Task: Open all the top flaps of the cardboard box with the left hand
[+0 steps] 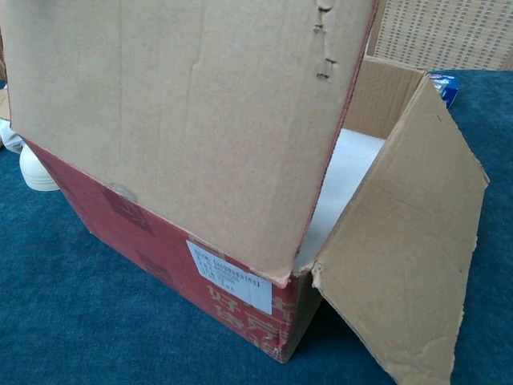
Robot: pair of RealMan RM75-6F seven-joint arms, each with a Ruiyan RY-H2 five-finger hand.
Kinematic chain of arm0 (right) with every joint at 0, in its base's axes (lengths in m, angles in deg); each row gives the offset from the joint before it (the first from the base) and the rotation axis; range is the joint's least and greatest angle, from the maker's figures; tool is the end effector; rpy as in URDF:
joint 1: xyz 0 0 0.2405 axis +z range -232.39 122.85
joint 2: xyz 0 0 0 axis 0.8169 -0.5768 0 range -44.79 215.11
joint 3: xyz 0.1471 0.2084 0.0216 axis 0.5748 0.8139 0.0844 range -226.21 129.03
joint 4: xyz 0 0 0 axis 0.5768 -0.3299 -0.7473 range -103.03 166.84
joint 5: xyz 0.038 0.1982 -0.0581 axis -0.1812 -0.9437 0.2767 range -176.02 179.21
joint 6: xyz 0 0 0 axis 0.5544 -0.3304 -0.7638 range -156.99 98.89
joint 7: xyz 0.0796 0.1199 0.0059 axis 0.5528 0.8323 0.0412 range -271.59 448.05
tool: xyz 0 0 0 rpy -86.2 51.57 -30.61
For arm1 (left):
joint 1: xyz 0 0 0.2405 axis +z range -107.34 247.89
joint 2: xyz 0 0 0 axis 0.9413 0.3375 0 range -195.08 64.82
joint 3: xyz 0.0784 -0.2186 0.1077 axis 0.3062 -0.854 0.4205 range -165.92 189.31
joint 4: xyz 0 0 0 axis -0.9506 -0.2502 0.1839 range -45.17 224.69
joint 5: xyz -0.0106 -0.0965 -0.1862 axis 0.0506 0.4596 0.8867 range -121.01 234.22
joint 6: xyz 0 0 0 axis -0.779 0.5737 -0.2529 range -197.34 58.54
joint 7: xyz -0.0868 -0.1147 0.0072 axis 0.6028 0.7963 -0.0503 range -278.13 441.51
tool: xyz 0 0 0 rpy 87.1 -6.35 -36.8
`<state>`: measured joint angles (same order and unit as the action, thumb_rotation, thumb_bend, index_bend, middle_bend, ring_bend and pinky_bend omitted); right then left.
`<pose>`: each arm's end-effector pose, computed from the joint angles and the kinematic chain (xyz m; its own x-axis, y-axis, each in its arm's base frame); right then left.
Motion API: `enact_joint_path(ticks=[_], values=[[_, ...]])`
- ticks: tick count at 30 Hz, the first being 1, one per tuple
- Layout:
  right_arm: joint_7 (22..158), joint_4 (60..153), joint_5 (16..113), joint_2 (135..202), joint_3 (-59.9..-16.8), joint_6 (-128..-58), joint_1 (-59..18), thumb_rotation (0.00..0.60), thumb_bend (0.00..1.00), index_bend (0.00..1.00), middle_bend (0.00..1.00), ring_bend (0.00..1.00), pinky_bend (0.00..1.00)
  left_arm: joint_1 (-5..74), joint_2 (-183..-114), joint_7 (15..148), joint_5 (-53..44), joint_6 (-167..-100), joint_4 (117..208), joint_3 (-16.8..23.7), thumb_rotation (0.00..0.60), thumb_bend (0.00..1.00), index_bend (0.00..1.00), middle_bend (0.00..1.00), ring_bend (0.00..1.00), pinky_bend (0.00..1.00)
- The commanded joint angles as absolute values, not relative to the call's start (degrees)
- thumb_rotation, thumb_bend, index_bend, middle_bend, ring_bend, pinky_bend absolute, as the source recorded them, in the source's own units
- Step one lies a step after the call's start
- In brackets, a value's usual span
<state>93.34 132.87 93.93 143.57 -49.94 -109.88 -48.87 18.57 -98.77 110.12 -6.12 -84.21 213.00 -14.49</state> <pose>-0.2808 -0.1664 0.1518 0.2846 -0.1562 0.9458 -0.9560 -0.1190 0.2680 -0.0316 0.3022 0.1642 0.1951 0.7144 0.6721 0.9462 -0.3174 0.0628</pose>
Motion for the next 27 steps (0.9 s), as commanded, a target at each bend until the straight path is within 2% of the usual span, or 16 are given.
enact_joint_path(ticks=[1,7,12,27], values=[[93.35,132.88,93.91,143.54,-49.9,-109.97,-48.9,0.6,0.0,0.0,0.0,0.0,0.0,21.85,-96.84,115.84,-9.64,-77.84,213.98,-19.08,0.152,0.0,0.69,0.66,0.48,0.52],[93.15,132.8,93.8,143.69,-49.96,-109.65,-48.79,0.6,0.0,0.0,0.0,0.0,0.0,27.64,-96.85,118.5,-13.42,-76.66,214.79,-23.96,0.146,0.0,0.69,0.65,0.48,0.51],[92.79,132.86,93.81,143.84,-50.02,-109.53,-48.74,0.6,0.0,0.0,0.0,0.0,0.0,31.94,-96.55,120.17,-17.31,-79.19,214.41,-27.94,0.135,0.0,0.68,0.65,0.48,0.52],[92.49,132.71,93.47,144.11,-49.94,-109.2,-48.57,0.6,0.0,0.0,0.0,0.0,0.0,34.82,-95.63,129.94,-24.48,-81.29,214.42,-30.68,0.125,0.0,0.68,0.65,0.48,0.52]])
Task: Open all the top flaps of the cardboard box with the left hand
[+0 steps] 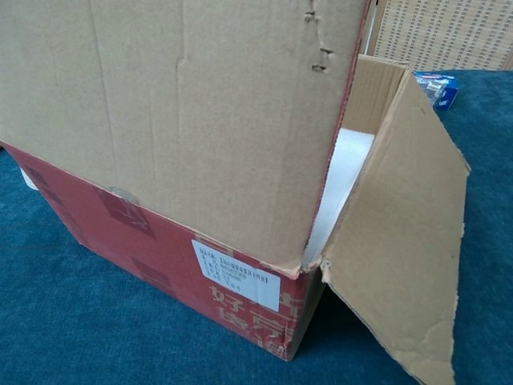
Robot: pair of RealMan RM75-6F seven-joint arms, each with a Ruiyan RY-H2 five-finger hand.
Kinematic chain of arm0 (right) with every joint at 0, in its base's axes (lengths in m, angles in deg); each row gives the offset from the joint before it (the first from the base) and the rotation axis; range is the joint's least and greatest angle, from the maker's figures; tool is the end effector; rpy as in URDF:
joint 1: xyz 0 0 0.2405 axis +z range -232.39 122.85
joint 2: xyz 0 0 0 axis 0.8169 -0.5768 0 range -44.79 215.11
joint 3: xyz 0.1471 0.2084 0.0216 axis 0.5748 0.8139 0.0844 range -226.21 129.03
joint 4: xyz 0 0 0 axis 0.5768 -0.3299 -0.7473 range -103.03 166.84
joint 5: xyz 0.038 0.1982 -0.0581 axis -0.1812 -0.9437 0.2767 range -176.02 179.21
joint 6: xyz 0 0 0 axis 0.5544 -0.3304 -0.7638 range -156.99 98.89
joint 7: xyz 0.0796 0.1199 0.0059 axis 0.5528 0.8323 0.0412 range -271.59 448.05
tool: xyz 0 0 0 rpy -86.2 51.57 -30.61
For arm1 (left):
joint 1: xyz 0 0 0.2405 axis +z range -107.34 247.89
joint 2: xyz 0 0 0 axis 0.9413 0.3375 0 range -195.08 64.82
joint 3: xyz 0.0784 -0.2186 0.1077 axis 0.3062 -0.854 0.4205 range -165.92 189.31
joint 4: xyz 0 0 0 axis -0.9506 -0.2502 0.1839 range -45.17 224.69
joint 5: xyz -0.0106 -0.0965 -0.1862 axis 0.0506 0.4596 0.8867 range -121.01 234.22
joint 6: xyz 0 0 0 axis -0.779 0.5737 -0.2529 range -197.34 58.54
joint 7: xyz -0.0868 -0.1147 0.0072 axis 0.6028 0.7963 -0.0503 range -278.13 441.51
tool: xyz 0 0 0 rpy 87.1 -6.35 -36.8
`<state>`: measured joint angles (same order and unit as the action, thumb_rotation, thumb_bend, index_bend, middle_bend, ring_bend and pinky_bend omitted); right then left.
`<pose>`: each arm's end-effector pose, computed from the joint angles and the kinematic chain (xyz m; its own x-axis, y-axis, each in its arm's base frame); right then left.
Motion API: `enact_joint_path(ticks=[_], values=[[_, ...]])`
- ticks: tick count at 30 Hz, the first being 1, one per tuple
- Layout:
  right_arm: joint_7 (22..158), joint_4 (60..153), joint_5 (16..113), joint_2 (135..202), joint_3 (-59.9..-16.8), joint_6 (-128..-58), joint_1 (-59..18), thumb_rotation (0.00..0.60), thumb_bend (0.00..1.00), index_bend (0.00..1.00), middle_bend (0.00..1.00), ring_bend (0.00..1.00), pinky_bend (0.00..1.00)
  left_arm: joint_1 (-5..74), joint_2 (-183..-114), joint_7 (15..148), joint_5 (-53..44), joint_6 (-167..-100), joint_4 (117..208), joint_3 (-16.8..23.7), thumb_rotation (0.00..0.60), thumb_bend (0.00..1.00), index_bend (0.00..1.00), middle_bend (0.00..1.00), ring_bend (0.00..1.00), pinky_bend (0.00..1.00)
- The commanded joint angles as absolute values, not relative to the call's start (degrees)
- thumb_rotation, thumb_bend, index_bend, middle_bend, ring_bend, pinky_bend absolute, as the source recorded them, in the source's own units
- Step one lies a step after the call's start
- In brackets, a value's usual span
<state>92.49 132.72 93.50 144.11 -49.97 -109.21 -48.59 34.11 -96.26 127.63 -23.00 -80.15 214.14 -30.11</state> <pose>-0.2814 -0.1675 0.1479 0.2927 -0.1652 0.9418 -0.9540 -0.1178 0.2758 -0.0375 0.2937 0.1895 0.1277 0.7058 0.6968 0.9503 -0.2883 0.1179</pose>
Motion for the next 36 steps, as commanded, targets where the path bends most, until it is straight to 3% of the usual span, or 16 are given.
enact_joint_path(ticks=[1,5,9,13,22,26,36], values=[[92.48,132.7,93.43,144.11,-49.93,-109.2,-48.57,0.6,0.0,0.0,0.0,0.0,0.0,35.08,-95.35,131.03,-25.15,-81.73,214.59,-30.81,0.125,0.0,0.68,0.65,0.48,0.52],[92.41,132.66,93.28,144.16,-49.87,-109.14,-48.52,0.6,0.0,0.0,0.0,0.0,0.0,36.66,-92.98,138.96,-29.84,-84.13,216.14,-31.03,0.132,0.0,0.68,0.64,0.47,0.52],[92.24,132.64,93.17,144.25,-49.85,-109.05,-48.49,0.6,0.0,0.0,0.0,0.0,0.0,36.68,-90.76,147.3,-38.27,-87.98,216.37,-28.22,0.13,0.0,0.68,0.64,0.47,0.52],[91.95,132.65,93.07,144.37,-49.87,-108.83,-48.41,0.6,0.0,0.0,0.0,0.0,0.0,34.88,-88.73,155.15,-47.53,-92.71,215.04,-23.13,0.127,0.0,0.68,0.64,0.47,0.52],[91.61,132.71,92.95,144.49,-49.89,-108.73,-48.38,0.6,0.0,0.0,0.0,0.0,0.0,24.41,-84.85,181.11,-72.17,-109.37,206.77,-6.78,0.125,0.0,0.68,0.64,0.47,0.52],[91.53,132.71,92.96,144.54,-49.92,-108.62,-48.32,0.6,0.0,0.0,0.0,0.0,0.0,20.4,-84.01,188.02,-78.98,-114.63,203.39,-2.12,0.127,0.0,0.68,0.64,0.47,0.52],[91.72,132.74,92.92,144.46,-49.92,-108.65,-48.32,0.6,0.0,0.0,0.0,0.0,0.0,14.68,-85.21,188.83,-82.35,-114.54,201.89,4.53,0.125,0.0,0.67,0.64,0.46,0.52]])
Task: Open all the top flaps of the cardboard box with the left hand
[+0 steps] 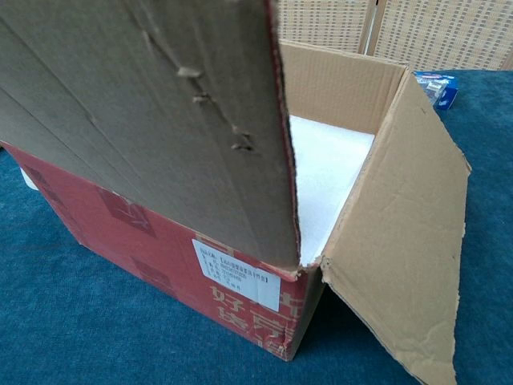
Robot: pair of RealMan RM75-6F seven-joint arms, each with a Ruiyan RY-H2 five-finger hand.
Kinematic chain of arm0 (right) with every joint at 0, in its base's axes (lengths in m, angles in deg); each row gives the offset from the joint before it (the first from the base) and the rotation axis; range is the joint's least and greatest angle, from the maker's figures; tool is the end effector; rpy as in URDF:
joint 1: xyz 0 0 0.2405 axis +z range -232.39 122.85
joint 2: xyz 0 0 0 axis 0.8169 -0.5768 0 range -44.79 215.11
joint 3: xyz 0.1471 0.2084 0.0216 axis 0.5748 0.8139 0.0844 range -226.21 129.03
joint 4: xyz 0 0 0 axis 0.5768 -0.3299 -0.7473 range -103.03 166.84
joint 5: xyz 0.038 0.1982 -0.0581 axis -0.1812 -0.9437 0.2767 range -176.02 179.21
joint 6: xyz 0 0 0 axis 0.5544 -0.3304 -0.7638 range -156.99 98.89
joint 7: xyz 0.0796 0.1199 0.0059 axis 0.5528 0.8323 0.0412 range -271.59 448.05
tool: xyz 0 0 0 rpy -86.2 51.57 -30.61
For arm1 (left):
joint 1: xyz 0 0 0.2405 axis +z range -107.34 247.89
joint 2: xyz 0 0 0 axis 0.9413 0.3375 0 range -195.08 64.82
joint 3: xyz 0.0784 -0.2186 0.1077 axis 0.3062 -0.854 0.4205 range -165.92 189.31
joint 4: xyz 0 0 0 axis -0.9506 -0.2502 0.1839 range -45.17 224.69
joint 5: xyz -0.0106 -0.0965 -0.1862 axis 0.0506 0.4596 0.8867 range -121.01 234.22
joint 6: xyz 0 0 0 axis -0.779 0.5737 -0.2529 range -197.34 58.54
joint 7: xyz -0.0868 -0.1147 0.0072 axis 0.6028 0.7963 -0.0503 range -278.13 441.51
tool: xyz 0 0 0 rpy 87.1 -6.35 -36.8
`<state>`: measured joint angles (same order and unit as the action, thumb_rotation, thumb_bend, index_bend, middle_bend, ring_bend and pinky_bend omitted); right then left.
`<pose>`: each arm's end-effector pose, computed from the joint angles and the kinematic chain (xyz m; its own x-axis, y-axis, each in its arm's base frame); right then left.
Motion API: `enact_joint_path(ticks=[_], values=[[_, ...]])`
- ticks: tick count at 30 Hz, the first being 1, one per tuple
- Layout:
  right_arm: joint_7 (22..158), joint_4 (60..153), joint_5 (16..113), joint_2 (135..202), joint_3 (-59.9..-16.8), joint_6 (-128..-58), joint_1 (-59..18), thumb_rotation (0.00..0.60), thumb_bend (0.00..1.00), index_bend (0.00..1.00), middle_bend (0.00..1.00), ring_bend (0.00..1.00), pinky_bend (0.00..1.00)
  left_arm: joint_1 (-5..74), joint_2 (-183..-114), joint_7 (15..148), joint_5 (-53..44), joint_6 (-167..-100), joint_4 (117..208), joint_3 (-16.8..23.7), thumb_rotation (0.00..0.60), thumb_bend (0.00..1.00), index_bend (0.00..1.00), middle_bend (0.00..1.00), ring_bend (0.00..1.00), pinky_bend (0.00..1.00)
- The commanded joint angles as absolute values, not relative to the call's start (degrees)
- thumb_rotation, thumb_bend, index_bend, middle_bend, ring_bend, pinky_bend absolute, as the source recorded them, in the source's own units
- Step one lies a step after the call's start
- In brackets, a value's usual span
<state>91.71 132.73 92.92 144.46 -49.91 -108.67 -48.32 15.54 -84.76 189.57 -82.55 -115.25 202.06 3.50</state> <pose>-0.2817 -0.1689 0.1455 0.2995 -0.1706 0.9387 -0.9523 -0.1143 0.2830 -0.0615 0.2665 0.2202 0.1776 0.8668 0.4659 0.9080 -0.3268 0.2620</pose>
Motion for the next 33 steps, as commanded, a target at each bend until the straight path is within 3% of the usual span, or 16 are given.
enact_joint_path(ticks=[1,23,28,33], values=[[91.71,132.74,92.92,144.45,-49.93,-108.65,-48.32,0.6,0.0,0.0,0.0,0.0,0.0,14.33,-85.47,188.43,-82.09,-114.19,201.9,5.0,0.126,0.0,0.67,0.63,0.46,0.52],[91.94,132.88,93.05,144.27,-49.9,-108.97,-48.38,0.6,0.0,0.0,0.0,0.0,0.0,5.56,-87.97,178.84,-80.61,-105.28,204.01,16.51,0.124,0.0,0.66,0.62,0.46,0.52],[92.06,132.89,93.08,144.21,-49.92,-109.02,-48.41,0.6,0.0,0.0,0.0,0.0,0.0,7.79,-88.57,167.42,-73.32,-102.61,204.89,14.33,0.124,0.0,0.59,0.55,0.41,0.48],[92.18,132.92,93.09,144.12,-49.92,-109.0,-48.39,0.6,0.0,0.0,0.0,0.0,0.0,15.32,-90.97,145.08,-57.15,-103.35,204.53,7.96,0.12,0.0,0.57,0.48,0.36,0.42]])
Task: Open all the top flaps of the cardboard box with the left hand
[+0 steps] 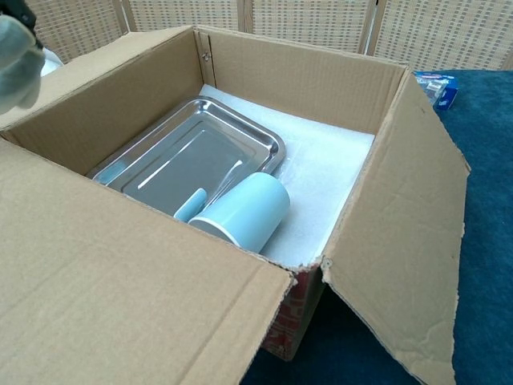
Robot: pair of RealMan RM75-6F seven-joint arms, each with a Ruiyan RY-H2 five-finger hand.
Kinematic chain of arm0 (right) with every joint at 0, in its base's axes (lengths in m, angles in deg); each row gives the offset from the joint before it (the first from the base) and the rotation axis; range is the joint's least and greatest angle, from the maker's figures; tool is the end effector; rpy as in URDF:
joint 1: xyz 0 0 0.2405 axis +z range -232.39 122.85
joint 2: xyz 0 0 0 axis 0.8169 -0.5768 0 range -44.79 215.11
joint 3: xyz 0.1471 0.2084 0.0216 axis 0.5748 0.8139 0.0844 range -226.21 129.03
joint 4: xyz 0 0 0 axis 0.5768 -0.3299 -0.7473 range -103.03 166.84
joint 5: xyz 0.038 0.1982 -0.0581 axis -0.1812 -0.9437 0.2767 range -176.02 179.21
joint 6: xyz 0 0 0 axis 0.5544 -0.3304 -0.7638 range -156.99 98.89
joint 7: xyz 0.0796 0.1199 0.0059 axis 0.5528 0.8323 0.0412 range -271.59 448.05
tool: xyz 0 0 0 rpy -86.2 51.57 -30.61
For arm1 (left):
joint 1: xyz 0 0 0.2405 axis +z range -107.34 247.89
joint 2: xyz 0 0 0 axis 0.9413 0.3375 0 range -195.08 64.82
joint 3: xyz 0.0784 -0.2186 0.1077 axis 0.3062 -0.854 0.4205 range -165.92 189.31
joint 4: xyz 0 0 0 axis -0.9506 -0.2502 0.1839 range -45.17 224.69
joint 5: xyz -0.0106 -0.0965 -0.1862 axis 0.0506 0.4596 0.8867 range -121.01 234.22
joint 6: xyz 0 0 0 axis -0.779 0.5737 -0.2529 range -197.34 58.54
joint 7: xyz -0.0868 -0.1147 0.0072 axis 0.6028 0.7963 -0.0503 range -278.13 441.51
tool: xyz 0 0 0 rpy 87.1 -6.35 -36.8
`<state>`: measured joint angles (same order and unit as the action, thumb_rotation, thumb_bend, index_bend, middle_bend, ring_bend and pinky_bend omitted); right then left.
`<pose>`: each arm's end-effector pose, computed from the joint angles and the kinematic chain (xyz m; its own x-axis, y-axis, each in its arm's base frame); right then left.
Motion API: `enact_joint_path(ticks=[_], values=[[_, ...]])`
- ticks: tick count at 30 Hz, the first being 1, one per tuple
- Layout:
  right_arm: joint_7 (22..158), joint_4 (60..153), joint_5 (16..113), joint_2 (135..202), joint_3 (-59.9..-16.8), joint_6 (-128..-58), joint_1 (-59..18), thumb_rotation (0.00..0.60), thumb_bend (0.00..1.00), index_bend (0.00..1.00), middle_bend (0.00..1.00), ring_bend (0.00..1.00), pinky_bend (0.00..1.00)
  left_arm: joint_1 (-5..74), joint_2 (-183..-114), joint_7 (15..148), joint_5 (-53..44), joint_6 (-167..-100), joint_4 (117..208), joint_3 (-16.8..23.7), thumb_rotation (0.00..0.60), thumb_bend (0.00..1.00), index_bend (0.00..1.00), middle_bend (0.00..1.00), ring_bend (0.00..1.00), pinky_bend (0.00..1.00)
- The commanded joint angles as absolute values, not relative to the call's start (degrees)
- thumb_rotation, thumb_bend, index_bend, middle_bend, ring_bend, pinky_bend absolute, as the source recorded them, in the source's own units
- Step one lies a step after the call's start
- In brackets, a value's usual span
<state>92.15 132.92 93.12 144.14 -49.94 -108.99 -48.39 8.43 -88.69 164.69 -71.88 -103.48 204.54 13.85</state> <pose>-0.2810 -0.1685 0.1474 0.2943 -0.1668 0.9410 -0.9537 -0.1154 0.2778 -0.0883 0.2768 0.1949 0.3642 0.7756 0.5155 0.9043 -0.4269 0.0033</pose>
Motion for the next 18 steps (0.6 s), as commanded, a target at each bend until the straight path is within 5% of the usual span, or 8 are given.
enact_joint_path(ticks=[1,5,10,11,18], values=[[92.26,132.94,93.07,144.09,-49.92,-109.0,-48.4,0.6,0.0,0.0,0.0,0.0,0.0,17.02,-91.73,140.14,-53.54,-104.03,204.33,6.78,0.114,0.0,0.57,0.47,0.35,0.41],[92.47,132.92,93.08,144.01,-49.89,-109.03,-48.38,0.6,0.0,0.0,0.0,0.0,0.0,24.21,-97.53,114.2,-34.73,-109.48,202.33,2.48,0.182,0.0,0.56,0.42,0.32,0.37],[92.28,132.88,93.12,144.09,-49.93,-109.0,-48.38,0.6,0.0,0.0,0.0,0.0,0.0,27.62,-104.39,93.33,-19.09,-117.93,202.04,0.88,0.536,0.0,0.51,0.32,0.26,0.32],[92.2,132.89,93.09,144.12,-49.93,-108.96,-48.37,0.6,0.0,0.0,0.0,0.0,0.0,28.05,-105.6,89.95,-17.41,-119.88,201.7,0.76,0.566,0.0,0.5,0.31,0.25,0.31],[91.65,132.87,92.92,144.38,-49.94,-108.7,-48.3,0.6,0.0,0.0,0.0,0.0,0.0,30.42,-112.43,71.4,-11.47,-131.66,199.74,0.44,0.6,0.0,0.32,0.08,0.09,0.2]])
